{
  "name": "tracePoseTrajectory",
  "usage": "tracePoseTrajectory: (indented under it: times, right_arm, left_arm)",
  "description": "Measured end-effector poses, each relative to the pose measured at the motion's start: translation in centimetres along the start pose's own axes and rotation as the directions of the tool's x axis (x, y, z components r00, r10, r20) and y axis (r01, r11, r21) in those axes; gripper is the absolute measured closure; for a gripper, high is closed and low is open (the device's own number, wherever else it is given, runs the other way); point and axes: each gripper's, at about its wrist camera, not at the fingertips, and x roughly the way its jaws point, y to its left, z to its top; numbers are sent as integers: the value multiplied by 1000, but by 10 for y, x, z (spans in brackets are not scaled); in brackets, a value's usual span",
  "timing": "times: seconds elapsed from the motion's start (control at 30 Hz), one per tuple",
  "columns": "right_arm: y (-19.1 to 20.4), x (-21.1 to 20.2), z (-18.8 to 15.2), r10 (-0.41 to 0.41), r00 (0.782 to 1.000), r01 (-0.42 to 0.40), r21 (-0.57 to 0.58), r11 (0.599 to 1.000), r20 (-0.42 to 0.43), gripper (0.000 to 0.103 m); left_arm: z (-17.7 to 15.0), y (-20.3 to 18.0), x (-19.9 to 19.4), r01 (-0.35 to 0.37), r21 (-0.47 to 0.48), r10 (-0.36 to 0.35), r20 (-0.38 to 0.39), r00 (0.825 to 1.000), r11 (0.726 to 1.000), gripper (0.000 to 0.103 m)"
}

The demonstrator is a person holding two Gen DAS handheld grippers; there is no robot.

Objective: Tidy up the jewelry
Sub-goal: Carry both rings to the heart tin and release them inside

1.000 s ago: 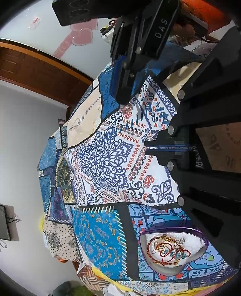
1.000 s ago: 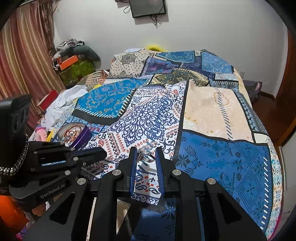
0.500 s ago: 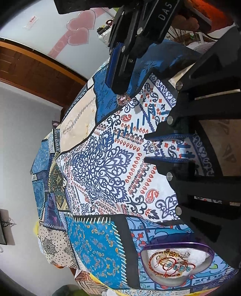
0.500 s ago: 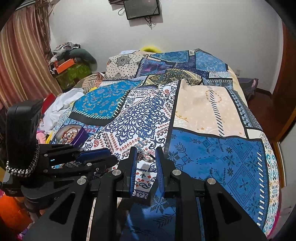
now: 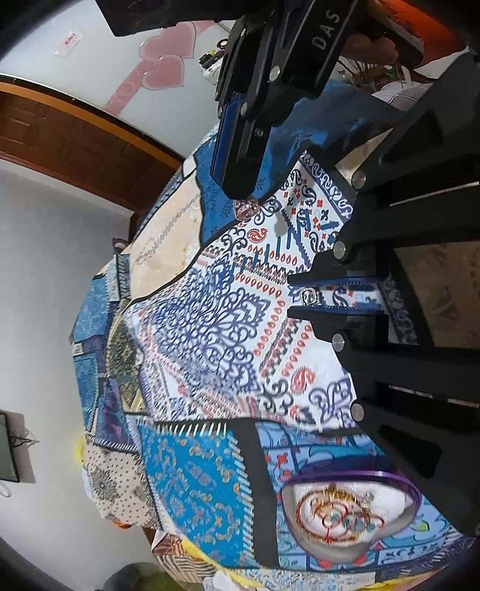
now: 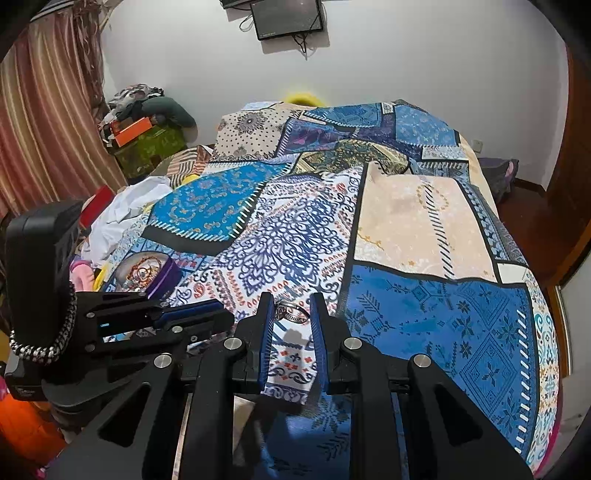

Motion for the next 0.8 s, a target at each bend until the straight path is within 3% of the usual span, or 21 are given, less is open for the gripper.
tracePoseTrajectory:
  times: [0.37, 0.8]
  right_arm:
    - [38, -9, 16, 26, 999, -23, -58, 998, 42, 85]
    - [109, 0, 31, 116, 991, -107, -144, 984, 59, 85]
  left_arm:
    - [-2, 32, -53, -55, -51, 60, 101, 993, 997, 95]
    - [-23, 93, -119, -158, -151, 185, 185, 965, 976, 96]
